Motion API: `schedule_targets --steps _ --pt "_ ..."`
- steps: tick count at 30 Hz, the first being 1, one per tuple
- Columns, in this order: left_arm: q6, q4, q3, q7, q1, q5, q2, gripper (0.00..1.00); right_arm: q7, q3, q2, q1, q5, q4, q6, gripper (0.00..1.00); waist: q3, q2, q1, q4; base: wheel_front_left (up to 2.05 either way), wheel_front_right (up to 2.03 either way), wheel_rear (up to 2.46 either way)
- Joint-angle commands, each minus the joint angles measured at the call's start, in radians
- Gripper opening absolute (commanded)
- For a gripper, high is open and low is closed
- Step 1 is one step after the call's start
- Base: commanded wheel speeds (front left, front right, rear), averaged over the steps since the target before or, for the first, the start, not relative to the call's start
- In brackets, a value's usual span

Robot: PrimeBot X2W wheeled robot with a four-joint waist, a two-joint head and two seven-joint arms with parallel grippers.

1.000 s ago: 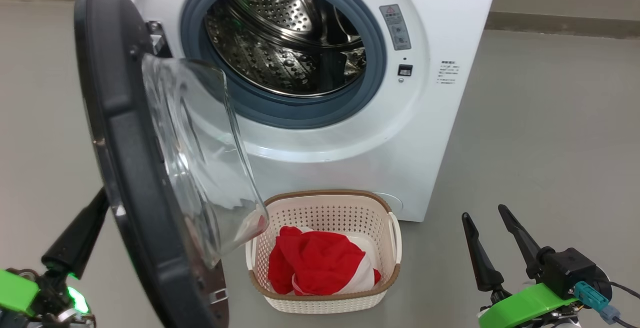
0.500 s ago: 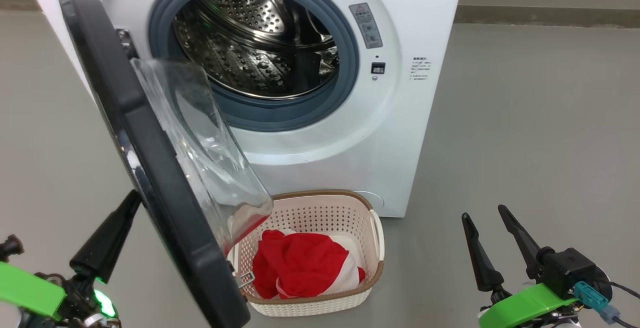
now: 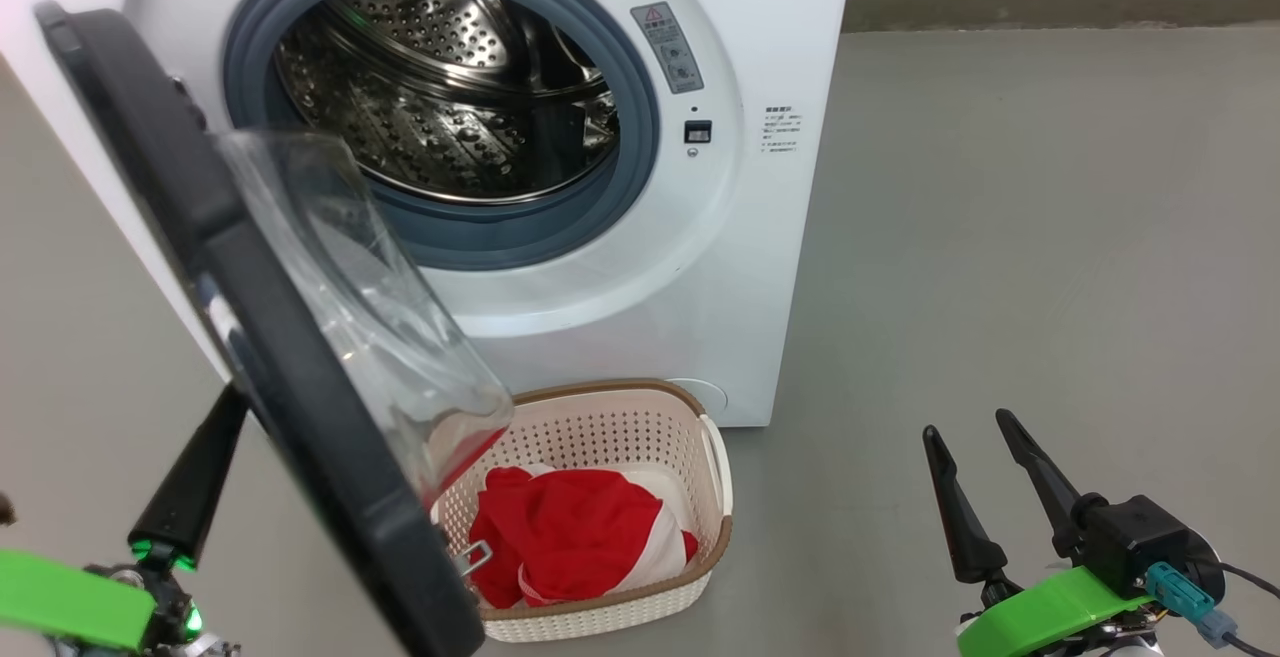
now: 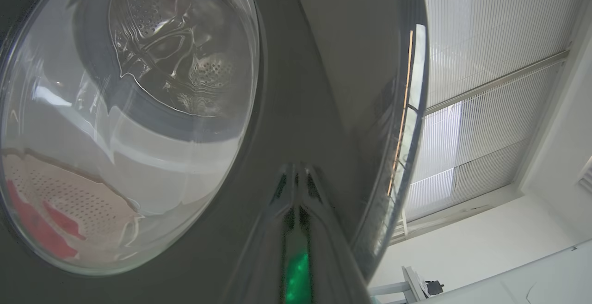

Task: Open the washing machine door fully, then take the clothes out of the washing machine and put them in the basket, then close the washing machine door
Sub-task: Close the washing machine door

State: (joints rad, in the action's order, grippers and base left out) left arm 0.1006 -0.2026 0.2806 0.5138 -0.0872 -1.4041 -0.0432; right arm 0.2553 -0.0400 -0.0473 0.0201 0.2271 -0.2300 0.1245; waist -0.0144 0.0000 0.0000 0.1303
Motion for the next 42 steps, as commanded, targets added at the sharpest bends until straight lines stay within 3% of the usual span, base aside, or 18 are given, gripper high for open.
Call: schedule_targets --steps 1,2,3,4,5,9,14,17,20,25,34,38,42 --pt "-0.04 -0.013 0.026 -0.04 0.004 0.066 -0.033 0.24 0.006 -0.019 -0.006 0.031 -0.011 0.021 0.006 1.0 -0.001 0.0 0.0 -0.008 0.0 0.0 0.0" --pt "-0.059 -0.01 0.027 -0.063 0.008 0.09 -0.033 0.44 0.006 -0.018 -0.006 0.031 -0.012 0.022 0.006 1.0 -0.002 0.0 0.0 -0.009 0.0 0.0 0.0" --pt "-0.076 -0.005 0.029 -0.086 0.012 0.109 -0.033 0.71 0.006 -0.017 -0.006 0.03 -0.013 0.023 0.006 1.0 -0.003 0.0 0.0 -0.011 0.0 0.0 0.0" --pt "-0.076 -0.005 0.029 -0.086 0.012 0.109 -0.033 0.71 0.006 -0.017 -0.006 0.03 -0.013 0.023 0.006 1.0 -0.003 0.0 0.0 -0.011 0.0 0.0 0.0" --pt "-0.097 -0.003 0.026 -0.109 0.018 0.138 -0.035 1.0 0.006 -0.016 -0.006 0.028 -0.013 0.024 0.006 1.0 -0.004 0.0 0.0 -0.012 0.0 0.0 0.0" --pt "-0.165 0.014 0.011 -0.228 0.043 0.295 -0.05 1.0 0.006 -0.013 -0.006 0.025 -0.013 0.024 0.006 1.0 -0.006 0.0 0.0 -0.012 0.0 0.0 0.0" --pt "-0.196 0.063 -0.025 -0.39 0.067 0.516 -0.074 1.0 0.006 -0.011 -0.006 0.022 -0.015 0.024 0.006 1.0 -0.013 0.0 0.0 -0.009 0.0 0.0 0.0" --pt "-0.19 0.114 -0.035 -0.473 0.072 0.6 -0.067 1.0 0.006 -0.01 -0.006 0.021 -0.014 0.023 0.006 1.0 -0.018 0.0 0.0 -0.006 0.0 0.0 0.0" --pt "-0.189 0.166 -0.069 -0.56 0.088 0.749 -0.103 1.0 0.006 -0.015 -0.006 0.02 -0.012 0.022 0.006 1.0 -0.022 0.0 0.0 -0.005 0.0 0.0 0.0" --pt "-0.137 0.287 -0.139 -0.728 0.1 1.018 -0.154 1.0 0.006 -0.02 -0.005 0.018 -0.009 0.022 0.006 1.0 -0.025 0.0 0.0 -0.005 0.0 0.0 0.0" --pt "-0.062 0.374 -0.12 -0.775 0.095 1.154 -0.126 1.0 0.006 -0.02 -0.005 0.015 -0.009 0.025 0.006 1.0 -0.019 0.0 0.0 -0.005 0.0 0.0 0.0" --pt "-0.056 0.36 -0.085 -0.775 0.108 1.198 -0.096 1.0 0.006 -0.021 -0.004 0.015 -0.008 0.025 0.006 1.0 -0.016 0.0 0.0 -0.006 0.0 0.0 0.0" --pt "-0.078 0.364 -0.061 -0.775 0.117 1.214 -0.064 1.0 0.006 -0.021 -0.004 0.014 -0.009 0.023 0.006 1.0 -0.016 0.0 0.0 -0.006 0.0 0.0 0.0"
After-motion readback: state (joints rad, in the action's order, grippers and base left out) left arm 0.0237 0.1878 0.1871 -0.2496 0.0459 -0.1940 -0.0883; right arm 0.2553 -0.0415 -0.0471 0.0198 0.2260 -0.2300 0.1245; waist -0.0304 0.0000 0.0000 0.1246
